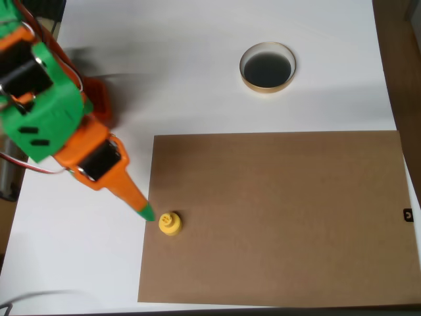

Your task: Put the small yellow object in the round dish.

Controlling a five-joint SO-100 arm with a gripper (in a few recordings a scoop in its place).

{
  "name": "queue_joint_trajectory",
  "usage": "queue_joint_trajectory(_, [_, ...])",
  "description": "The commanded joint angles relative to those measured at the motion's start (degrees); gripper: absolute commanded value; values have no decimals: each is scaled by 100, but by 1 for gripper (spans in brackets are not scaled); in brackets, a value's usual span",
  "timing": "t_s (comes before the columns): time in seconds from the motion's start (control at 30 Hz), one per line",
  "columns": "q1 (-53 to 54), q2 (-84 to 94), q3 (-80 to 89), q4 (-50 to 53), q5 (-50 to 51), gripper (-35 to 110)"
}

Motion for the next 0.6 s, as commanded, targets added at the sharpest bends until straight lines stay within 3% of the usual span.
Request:
queue_joint_trajectory(0.0, [-9, -475, -536, -44, -53, 26])
queue_joint_trajectory(0.57, [-211, -2962, -1521, -352, 26, 26])
